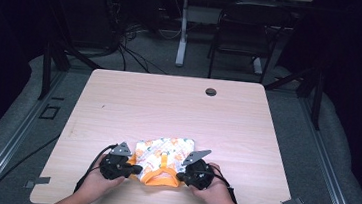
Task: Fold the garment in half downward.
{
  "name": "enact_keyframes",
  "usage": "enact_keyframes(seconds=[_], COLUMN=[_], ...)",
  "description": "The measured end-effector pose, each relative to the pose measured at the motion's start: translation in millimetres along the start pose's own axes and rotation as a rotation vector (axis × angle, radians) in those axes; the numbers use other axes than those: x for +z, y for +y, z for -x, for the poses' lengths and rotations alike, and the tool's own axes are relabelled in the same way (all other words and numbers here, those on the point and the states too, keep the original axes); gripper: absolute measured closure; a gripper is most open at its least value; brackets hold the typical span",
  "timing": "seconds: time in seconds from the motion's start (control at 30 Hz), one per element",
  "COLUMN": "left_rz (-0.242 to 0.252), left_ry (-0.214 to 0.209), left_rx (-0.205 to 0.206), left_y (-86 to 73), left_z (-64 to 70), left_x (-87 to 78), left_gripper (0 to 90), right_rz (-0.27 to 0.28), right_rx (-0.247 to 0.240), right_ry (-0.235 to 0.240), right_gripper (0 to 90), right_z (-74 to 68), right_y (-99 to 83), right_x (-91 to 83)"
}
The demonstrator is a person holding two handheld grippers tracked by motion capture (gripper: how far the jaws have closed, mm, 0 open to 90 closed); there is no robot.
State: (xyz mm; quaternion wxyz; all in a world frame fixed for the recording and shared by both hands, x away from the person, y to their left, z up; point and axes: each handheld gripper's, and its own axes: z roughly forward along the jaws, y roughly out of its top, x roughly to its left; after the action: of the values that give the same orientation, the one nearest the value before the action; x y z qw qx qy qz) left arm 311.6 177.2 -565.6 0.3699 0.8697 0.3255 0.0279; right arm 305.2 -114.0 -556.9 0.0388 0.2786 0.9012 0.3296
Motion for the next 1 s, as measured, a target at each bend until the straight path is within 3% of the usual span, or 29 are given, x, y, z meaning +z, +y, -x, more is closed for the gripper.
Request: enact_keyframes(seconds=[0.2, 0.53, 1.0], left_rz=[0.008, 0.012, 0.021], left_ry=[0.022, 0.037, 0.069], left_rx=[0.02, 0.011, -0.032], left_y=[-2.4, 2.4, 20.1], left_z=[0.1, -5.8, -22.1], left_x=[4.4, 8.3, 20.1], left_gripper=[90.0, 90.0, 90.0], right_rz=[0.002, 0.004, 0.008], right_rx=[0.015, 0.026, 0.079], right_ry=[0.008, 0.001, -0.031], right_gripper=[90.0, 90.0, 90.0], right_z=[2.9, 6.8, 29.6], right_y=[-3.5, -1.7, 7.9], right_x=[4.9, 6.8, 10.8])
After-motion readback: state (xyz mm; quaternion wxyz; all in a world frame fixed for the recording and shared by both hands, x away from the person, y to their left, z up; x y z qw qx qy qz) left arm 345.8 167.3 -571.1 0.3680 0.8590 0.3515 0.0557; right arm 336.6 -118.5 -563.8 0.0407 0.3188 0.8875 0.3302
